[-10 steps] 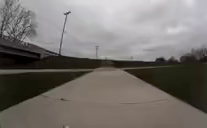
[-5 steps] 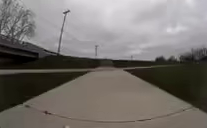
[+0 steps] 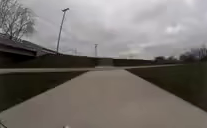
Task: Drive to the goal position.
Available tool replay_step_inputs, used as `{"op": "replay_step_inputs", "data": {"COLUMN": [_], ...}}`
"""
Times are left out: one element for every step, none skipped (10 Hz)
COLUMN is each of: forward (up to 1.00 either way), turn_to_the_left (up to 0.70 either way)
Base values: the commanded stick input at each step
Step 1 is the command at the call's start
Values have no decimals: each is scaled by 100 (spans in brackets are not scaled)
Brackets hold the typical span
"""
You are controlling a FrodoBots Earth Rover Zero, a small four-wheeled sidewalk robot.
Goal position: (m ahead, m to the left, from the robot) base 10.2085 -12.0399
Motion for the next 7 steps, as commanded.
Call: {"op": "replay_step_inputs", "data": {"forward": [100,100,100,100,100,100,100], "turn_to_the_left": [0,0,0,0,0,0,0]}}
